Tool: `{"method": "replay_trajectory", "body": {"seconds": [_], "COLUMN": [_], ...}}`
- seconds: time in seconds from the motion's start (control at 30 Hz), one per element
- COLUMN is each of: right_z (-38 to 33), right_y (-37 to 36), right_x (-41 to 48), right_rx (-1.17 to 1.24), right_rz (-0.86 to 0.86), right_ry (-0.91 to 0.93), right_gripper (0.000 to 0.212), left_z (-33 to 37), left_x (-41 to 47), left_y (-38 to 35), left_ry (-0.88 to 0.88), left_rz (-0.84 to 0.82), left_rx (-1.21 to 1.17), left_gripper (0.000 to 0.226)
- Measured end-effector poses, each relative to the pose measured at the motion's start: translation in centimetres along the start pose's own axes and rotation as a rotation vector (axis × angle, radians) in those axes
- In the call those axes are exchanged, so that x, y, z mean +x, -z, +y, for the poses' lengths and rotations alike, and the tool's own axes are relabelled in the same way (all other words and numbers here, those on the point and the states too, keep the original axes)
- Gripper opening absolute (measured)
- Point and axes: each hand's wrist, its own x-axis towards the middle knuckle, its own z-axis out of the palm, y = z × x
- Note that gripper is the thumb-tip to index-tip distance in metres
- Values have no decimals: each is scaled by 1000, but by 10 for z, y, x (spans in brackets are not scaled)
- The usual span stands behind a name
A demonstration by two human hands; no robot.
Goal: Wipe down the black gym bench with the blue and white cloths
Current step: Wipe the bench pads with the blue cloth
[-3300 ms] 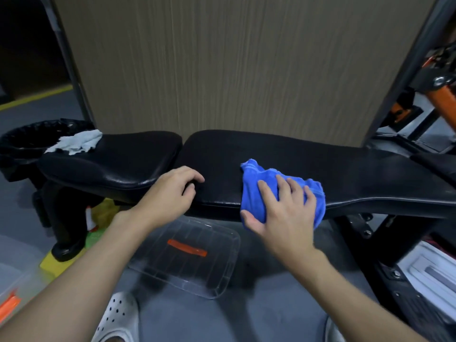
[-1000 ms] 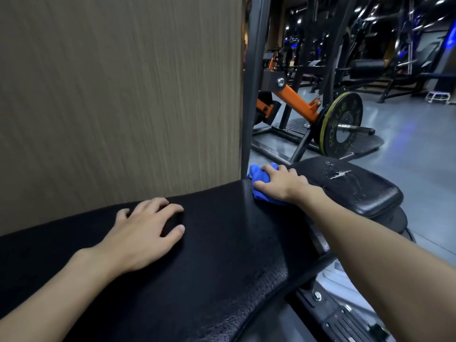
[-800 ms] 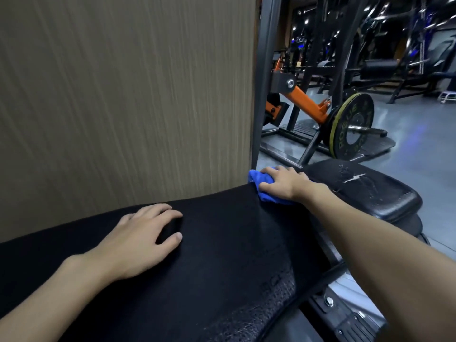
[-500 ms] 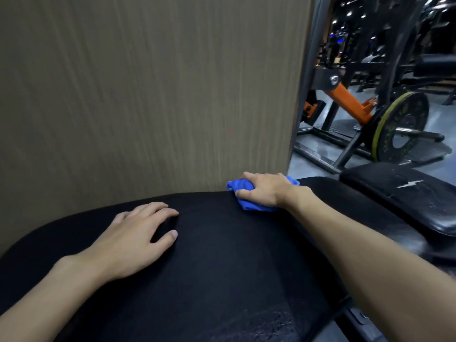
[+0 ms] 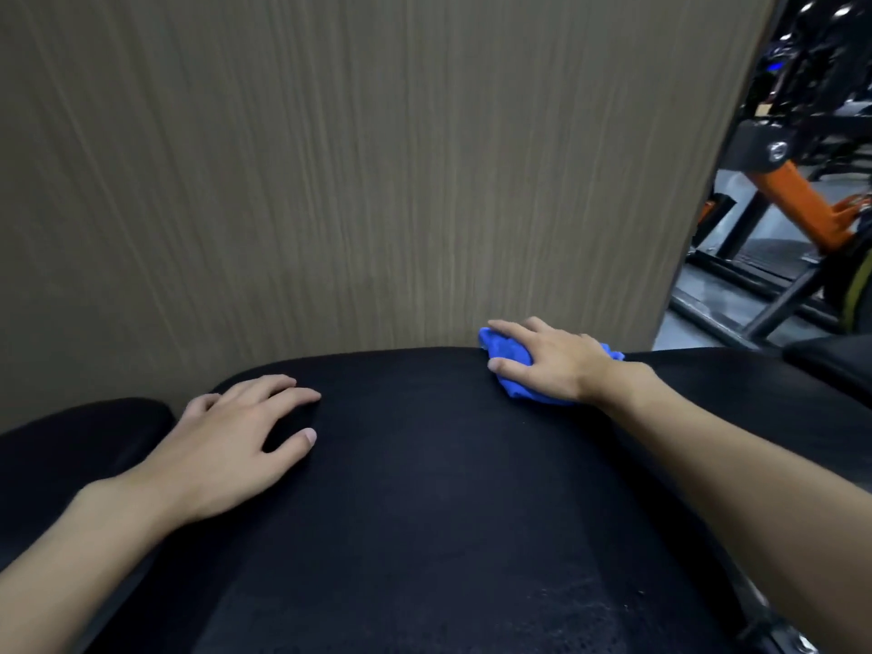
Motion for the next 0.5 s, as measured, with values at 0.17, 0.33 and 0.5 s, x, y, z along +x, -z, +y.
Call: {"method": "replay_trajectory", "body": {"seconds": [0.17,0.33,0.5], "right_z": [-50,-87,-130], "right_y": [-9,-14,-21], "right_x": [24,43,60], "right_rx": [-51,-67,-47], "right_rz": [-37,-52,-86], "right_ry": [84,114,189], "right_gripper": [63,61,61], "left_z": [-32,-61,-79], "left_x": [-25,-44,-55], "left_y": [8,8,10], "left_ry": [85,129,135], "left_rz": [-24,-63,-79], "left_rx": [19,22,4], "left_gripper": [63,79,83]}}
